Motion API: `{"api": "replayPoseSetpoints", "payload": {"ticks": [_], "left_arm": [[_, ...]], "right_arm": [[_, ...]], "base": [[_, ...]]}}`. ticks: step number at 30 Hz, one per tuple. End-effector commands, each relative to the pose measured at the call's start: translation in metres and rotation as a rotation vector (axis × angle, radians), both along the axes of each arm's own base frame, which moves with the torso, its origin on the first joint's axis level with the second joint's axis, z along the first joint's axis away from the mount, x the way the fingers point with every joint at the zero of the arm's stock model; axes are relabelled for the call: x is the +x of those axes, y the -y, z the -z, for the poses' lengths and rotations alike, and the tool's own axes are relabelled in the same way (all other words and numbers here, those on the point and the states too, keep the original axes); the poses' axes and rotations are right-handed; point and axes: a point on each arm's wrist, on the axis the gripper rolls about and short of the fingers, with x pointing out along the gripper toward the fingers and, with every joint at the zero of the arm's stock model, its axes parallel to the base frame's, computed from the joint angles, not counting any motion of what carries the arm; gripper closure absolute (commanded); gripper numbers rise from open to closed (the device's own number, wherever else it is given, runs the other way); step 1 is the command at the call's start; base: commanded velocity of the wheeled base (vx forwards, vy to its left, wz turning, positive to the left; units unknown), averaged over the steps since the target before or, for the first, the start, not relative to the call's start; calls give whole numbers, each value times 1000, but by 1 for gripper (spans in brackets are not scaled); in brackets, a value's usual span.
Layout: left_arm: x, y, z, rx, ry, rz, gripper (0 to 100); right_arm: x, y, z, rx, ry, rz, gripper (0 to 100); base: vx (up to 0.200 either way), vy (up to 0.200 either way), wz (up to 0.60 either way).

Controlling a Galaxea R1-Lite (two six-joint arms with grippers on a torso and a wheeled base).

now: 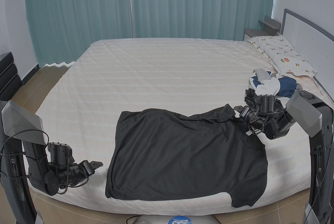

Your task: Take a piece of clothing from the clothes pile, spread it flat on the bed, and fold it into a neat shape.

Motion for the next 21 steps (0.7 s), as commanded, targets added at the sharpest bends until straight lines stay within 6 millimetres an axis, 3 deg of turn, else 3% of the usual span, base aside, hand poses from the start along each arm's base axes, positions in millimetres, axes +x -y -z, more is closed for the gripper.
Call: {"api": "replayPoseSetpoints", "payload": {"ticks": [1,3,4,6,15,20,21], "left_arm": [[-1,0,1,2,-5,4,0],[-1,0,1,2,-5,4,0],[-1,0,1,2,-5,4,0],[-1,0,1,3,-5,3,0],[-2,0,2,8,-13,7,0],[-2,0,2,8,-13,7,0],[-2,0,2,8,-13,7,0]], "right_arm": [[-10,-41,-12,3,-17,-100,0],[-10,-41,-12,3,-17,-100,0],[-11,-57,3,-4,-73,-133,0],[-7,-66,12,-7,-88,-147,0],[8,-77,35,-10,-133,-154,0],[20,-82,34,16,-92,-141,0],[21,-83,32,20,-81,-142,100]], "base": [[0,0,0],[0,0,0],[0,0,0],[0,0,0],[0,0,0],[0,0,0],[0,0,0]]}}
